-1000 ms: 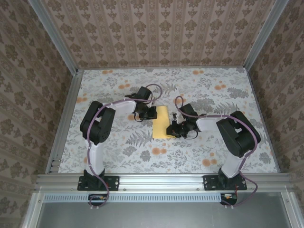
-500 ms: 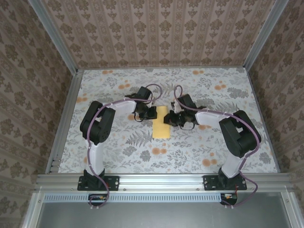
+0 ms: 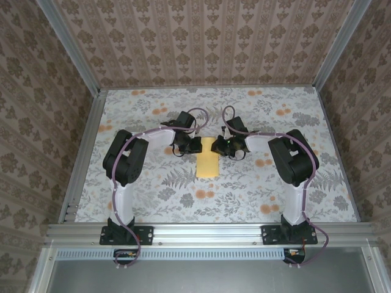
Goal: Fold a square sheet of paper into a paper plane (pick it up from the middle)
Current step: Fold the square sheet of paper in half at the center of the table.
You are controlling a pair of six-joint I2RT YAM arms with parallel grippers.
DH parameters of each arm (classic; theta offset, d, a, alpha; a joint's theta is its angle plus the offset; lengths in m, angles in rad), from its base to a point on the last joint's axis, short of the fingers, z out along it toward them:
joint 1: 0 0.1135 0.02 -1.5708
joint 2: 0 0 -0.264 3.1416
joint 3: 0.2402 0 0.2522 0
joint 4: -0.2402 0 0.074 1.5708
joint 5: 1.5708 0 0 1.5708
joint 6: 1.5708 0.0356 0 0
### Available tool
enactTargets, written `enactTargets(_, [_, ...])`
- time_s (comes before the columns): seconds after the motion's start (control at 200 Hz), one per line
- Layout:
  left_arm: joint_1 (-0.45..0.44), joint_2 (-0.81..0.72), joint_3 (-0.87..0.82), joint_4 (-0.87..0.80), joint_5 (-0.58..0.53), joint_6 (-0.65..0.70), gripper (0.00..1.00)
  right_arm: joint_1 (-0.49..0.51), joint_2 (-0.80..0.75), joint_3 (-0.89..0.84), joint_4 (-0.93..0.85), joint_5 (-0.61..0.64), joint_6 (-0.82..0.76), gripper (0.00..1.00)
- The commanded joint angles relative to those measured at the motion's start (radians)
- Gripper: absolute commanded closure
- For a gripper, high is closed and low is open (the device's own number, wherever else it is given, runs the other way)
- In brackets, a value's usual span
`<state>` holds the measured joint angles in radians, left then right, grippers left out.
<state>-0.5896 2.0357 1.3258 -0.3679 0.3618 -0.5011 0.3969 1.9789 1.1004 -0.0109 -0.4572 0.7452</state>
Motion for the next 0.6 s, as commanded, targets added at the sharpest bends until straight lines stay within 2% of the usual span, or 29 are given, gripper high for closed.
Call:
enactTargets(0.0, [0.001,0.063,-0.008,-0.073,-0.076,0.002,0.92,-0.009,0.021,0.007,-0.008,0.037,0.029,0.9])
enactTargets(0.215, [0.001,0.06,-0.006,-0.078,-0.076,0.006,0.92,-0.013,-0.028,0.022,0.051,-0.008,0.039,0.89])
enactTargets(0.595, [0.001,0.063,-0.005,-0.088,-0.079,0.01,0.92,-0.041,0.062,0.057,0.086,0.015,0.073,0.89])
